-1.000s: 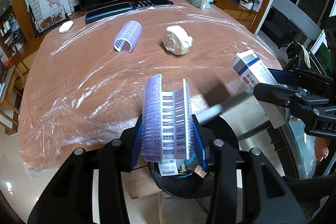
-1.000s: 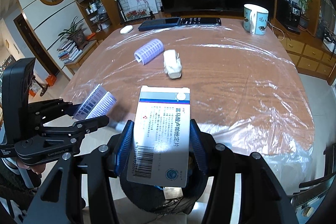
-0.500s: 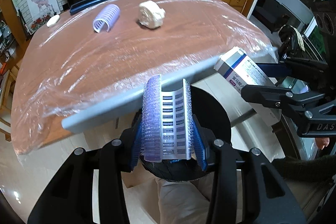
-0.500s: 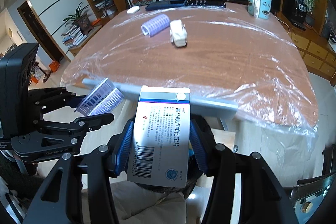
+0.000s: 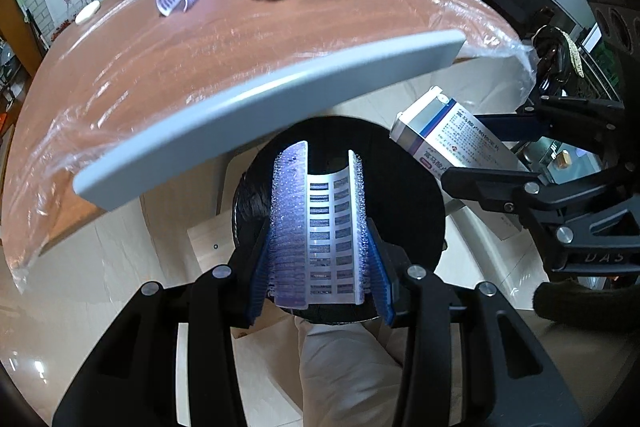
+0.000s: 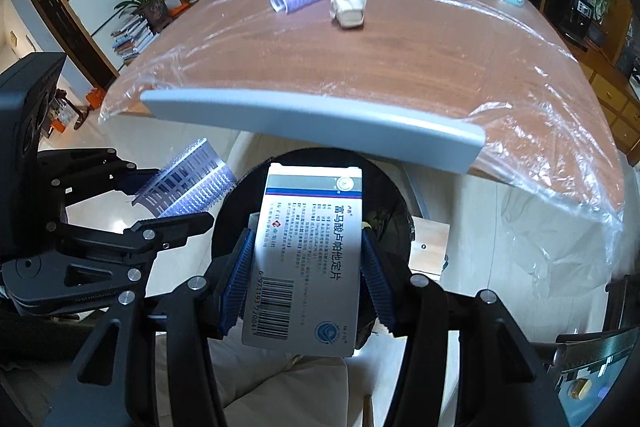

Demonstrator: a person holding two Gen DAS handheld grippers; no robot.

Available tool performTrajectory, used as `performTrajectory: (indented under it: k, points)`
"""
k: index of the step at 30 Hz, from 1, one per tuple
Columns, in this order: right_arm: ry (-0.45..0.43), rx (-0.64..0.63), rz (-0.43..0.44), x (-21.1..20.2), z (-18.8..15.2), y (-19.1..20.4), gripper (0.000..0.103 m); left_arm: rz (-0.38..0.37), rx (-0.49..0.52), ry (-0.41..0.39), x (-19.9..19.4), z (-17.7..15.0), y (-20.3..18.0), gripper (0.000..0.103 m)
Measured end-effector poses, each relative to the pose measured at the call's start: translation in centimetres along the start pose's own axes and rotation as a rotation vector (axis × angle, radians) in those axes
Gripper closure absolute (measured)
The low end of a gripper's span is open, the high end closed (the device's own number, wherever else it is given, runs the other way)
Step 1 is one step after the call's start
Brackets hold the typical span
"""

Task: Collect trash
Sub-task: 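Open the left gripper over the bin while the right releases the white box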

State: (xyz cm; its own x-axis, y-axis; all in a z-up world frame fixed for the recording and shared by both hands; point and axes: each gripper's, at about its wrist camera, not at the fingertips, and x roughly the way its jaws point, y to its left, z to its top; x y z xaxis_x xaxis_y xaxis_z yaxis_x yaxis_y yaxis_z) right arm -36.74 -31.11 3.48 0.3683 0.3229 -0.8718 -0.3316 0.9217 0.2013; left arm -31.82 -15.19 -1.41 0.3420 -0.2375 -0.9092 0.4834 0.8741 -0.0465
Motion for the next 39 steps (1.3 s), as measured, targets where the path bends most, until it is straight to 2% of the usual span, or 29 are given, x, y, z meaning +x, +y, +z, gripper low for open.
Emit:
performTrajectory:
  k: [12, 28, 29, 30, 31, 32, 33, 39]
  points:
    - [0.048, -0.025, -0.025, 3.3, -0.1, 0.3, 0.051, 0.01, -0.005, 0.05, 2.9, -0.8, 0.5, 0.059]
    - [0.071, 0.038, -0.035, 6.2, 0.5, -0.6, 0.05, 0.002, -0.021, 0.09, 5.8, -0.2, 1.2, 0.059]
    - [0.068, 0.042, -0.037, 6.2, 0.5, -0.6, 0.05, -0.01, -0.022, 0.083, 5.7, -0.2, 1.3, 0.058]
    - [0.063, 0.046, -0.039, 6.1, 0.5, -0.5, 0.05, -0.014, -0.025, 0.076, 5.6, -0.1, 1.4, 0.051]
    - [0.062, 0.052, -0.038, 6.1, 0.5, -0.6, 0.044, -0.013, -0.028, 0.073, 5.3, -0.1, 1.4, 0.045]
    - [0.061, 0.059, -0.038, 6.1, 0.6, -0.8, 0.039, -0.009, -0.034, 0.065, 5.1, 0.0, 1.6, 0.034]
    - [0.053, 0.068, -0.039, 5.9, 0.6, -0.9, 0.036, -0.008, -0.037, 0.06, 5.0, 0.0, 1.5, 0.034]
    - [0.046, 0.076, -0.048, 5.6, 0.8, -1.2, 0.034, -0.006, -0.049, 0.067, 4.8, 0.0, 1.8, 0.033]
